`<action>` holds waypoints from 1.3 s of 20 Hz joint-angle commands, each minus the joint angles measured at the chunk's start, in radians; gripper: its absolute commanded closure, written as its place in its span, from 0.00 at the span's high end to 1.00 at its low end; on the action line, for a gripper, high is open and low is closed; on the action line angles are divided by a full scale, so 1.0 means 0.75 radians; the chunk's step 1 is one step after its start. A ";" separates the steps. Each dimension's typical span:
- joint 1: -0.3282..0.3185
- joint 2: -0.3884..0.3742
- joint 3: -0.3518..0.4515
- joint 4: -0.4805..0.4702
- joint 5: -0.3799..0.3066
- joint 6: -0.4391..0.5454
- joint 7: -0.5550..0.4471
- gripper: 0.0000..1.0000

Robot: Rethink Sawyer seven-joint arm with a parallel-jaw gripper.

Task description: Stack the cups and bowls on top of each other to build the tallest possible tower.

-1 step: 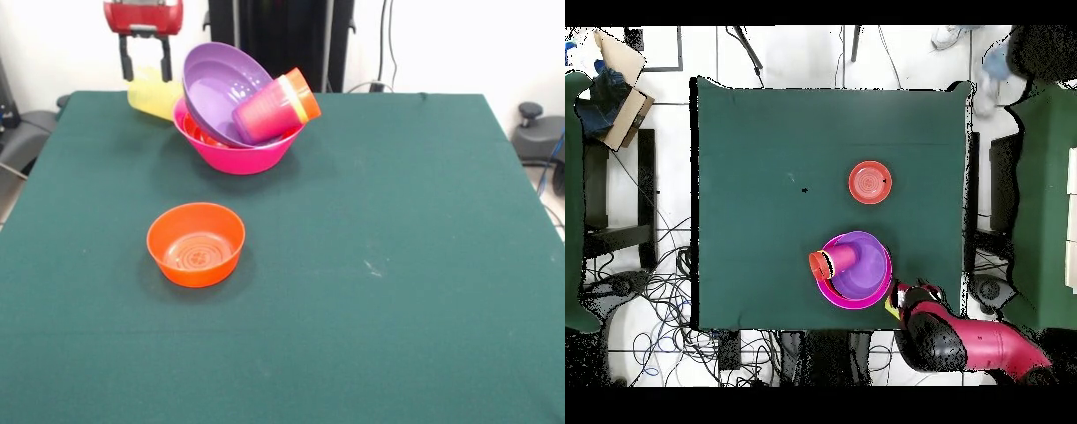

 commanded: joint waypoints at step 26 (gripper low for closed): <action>0.092 0.281 0.018 -0.129 0.007 -0.053 0.100 1.00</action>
